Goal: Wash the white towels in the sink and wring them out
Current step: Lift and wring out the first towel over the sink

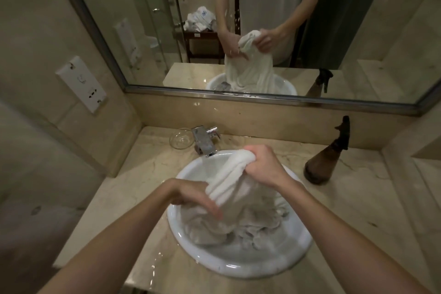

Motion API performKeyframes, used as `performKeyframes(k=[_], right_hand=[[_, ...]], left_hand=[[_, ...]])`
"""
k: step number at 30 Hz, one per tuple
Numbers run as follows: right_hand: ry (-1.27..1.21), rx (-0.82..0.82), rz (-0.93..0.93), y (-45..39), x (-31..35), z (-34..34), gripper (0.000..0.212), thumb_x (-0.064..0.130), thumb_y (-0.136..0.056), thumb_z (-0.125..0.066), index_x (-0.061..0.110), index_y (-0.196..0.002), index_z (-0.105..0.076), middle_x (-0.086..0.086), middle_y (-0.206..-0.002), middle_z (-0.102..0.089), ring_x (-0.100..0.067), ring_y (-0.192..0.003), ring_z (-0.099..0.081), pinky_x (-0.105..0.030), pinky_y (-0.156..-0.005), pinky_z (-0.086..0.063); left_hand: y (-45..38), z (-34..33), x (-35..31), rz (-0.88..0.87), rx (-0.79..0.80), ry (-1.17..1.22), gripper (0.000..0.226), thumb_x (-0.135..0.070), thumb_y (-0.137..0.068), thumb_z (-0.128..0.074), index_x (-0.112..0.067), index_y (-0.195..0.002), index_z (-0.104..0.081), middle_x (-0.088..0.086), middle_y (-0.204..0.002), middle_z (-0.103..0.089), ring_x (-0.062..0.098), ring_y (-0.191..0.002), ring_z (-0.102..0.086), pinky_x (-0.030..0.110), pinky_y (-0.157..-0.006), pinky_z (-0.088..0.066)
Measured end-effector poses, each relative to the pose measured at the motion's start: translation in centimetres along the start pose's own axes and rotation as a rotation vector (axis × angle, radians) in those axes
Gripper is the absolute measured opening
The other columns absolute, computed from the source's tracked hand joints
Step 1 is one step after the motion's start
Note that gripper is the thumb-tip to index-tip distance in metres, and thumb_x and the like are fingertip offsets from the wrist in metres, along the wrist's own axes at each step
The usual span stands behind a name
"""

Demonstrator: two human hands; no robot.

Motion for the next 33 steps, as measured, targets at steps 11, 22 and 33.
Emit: performKeyframes(k=[11,22,33], right_hand=[[0.242,0.452,-0.002,3.4,-4.7,-5.5,0.076,0.051,-0.063,-0.076,0.044,-0.133,-0.05,0.017,-0.122,-0.066,-0.006,-0.11,-0.06,-0.03,-0.094,-0.05],[0.388,0.406,-0.099,3.0,-7.9,-7.8,0.045,0.049,-0.064,-0.077,0.04,-0.105,-0.06,0.012,-0.106,-0.07,-0.017,-0.1,-0.062,-0.032,-0.082,-0.045],[0.305,-0.182,0.159,0.0,4.9,3.6,0.023,0.047,-0.062,-0.061,0.033,-0.053,-0.046,0.0,-0.062,-0.066,-0.031,-0.062,-0.061,-0.036,-0.057,-0.05]], left_hand=[[2.7,2.4,1.7,-0.312,-0.316,0.249,0.049,-0.006,-0.068,-0.073,-0.013,-0.116,-0.067,0.004,-0.114,-0.073,0.019,-0.107,-0.068,0.029,-0.09,-0.053],[6.3,4.0,-1.4,-0.503,-0.484,0.236,0.032,-0.017,-0.056,-0.076,-0.013,-0.088,-0.076,-0.001,-0.085,-0.075,0.011,-0.079,-0.069,0.021,-0.07,-0.052],[4.7,0.9,-1.8,-0.215,0.0,0.196,0.086,-0.053,-0.064,-0.088,-0.022,-0.135,-0.051,0.002,-0.133,-0.064,0.023,-0.123,-0.06,0.041,-0.107,-0.046]])
Point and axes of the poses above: each hand's wrist, its own y-axis away from the middle knuckle, its own z-axis out of the back of the hand, x = y × z, the point moved 7 cm from there along -y, towards the middle knuckle
